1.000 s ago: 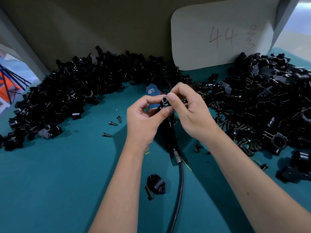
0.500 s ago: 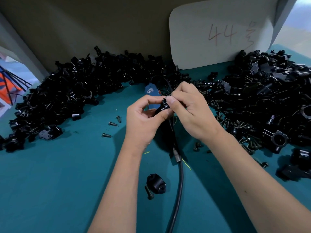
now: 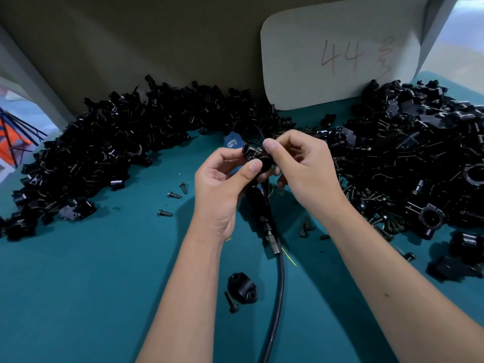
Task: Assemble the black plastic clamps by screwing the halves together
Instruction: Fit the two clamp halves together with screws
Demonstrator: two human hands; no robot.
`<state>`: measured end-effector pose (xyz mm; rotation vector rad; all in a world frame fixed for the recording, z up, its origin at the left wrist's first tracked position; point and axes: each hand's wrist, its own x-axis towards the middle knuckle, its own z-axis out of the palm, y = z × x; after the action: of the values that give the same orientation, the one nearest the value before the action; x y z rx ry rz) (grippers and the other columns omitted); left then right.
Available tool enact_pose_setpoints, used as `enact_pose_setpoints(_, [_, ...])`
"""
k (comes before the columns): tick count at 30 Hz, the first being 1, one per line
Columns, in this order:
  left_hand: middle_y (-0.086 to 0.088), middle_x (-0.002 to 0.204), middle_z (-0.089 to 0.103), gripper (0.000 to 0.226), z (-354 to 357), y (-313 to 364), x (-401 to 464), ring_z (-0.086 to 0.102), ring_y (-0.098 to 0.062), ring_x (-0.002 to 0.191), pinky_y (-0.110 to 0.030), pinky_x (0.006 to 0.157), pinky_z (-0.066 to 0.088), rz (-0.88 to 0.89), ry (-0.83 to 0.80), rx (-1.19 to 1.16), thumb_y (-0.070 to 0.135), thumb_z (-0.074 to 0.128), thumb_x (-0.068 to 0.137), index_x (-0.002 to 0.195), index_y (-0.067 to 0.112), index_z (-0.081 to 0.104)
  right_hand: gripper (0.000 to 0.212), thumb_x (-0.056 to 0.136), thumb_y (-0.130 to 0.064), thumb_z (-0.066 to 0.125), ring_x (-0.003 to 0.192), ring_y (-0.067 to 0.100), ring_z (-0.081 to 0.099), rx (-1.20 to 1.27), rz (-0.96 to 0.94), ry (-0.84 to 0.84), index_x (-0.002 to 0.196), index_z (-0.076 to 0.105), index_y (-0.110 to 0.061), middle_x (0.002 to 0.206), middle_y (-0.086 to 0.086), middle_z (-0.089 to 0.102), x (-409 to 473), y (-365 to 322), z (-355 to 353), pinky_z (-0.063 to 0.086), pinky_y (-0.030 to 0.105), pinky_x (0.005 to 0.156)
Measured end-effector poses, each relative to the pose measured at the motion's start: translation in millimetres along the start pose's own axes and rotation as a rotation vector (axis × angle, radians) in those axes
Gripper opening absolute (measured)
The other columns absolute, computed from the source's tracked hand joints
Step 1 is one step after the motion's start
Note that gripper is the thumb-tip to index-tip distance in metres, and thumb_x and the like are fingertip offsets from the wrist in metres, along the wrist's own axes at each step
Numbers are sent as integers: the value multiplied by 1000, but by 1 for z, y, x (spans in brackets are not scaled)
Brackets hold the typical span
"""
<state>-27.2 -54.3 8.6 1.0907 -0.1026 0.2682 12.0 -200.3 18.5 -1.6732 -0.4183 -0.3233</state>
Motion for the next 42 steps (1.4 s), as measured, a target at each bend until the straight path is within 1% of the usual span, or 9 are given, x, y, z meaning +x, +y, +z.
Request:
enact_pose_setpoints(4, [-15,95,72,27,1,1,-1,68,-29,89,-35,77,62,-8,-1,-30,16,87,66,88,13,71,33,96,-34,72,57,29,54,-113,-42,52,72,61,-14,63,2,58,1,5,-1,50,46,50])
enact_pose_setpoints(8, [-14,96,75,19,1,4,-1,74,-28,81,-29,74,62,-111,32,-61,14,79,78,93,9,68,20,100,-21,68,53,20,60,-127,-129,26,81,67,-15,75,-2,63,-2,3,-2,51,41,52])
enact_pose_setpoints(14, [-11,89,75,17,-5,11,0,74,-22,70,-19,64,59,-248,87,-231,21,73,81,90,7,72,17,101,-5,63,70,23,59,244,-25,-126,106,78,-7,98,12,68,-2,0,5,53,31,61])
enact_pose_setpoints(18, [-12,93,74,18,-3,9,-2,72,-19,73,-17,64,59,-313,59,-343,20,72,83,93,6,78,5,84,-19,78,69,13,63,597,266,-133,81,80,-23,81,-2,71,-6,-8,14,49,24,59])
enact_pose_setpoints(20, [-11,94,74,23,-2,8,-3,72,-20,74,-18,65,59,-310,43,-325,20,71,84,101,4,73,13,77,-21,81,64,8,62,657,321,-95,69,72,-25,75,-5,69,-6,-8,16,49,22,56])
enact_pose_setpoints(23, [-10,95,76,28,-3,8,-2,75,-22,80,-19,69,59,-282,37,-286,20,72,84,106,4,68,5,88,-21,77,61,5,58,680,310,-122,84,74,-22,73,-10,66,-7,-8,14,47,20,55])
enact_pose_setpoints(26, [-15,98,76,30,-6,10,-1,75,-22,81,-19,69,60,-284,36,-316,21,73,85,108,3,68,13,94,-25,70,62,6,58,710,351,-160,100,82,-22,72,-12,68,-9,-10,14,47,19,57])
enact_pose_setpoints(32, [-10,96,74,28,-8,7,-2,73,-20,76,-19,68,60,-302,29,-312,20,74,83,106,5,68,5,77,-25,80,56,7,57,761,460,-76,75,79,-21,72,-6,68,-9,-15,23,47,25,64])
enact_pose_setpoints(42, [-8,97,72,2,-7,5,-4,75,-24,80,-23,73,60,-216,11,-199,18,74,84,84,20,74,11,73,-26,83,61,8,57,745,503,-24,73,74,-19,77,-3,68,-8,-17,23,45,22,60])
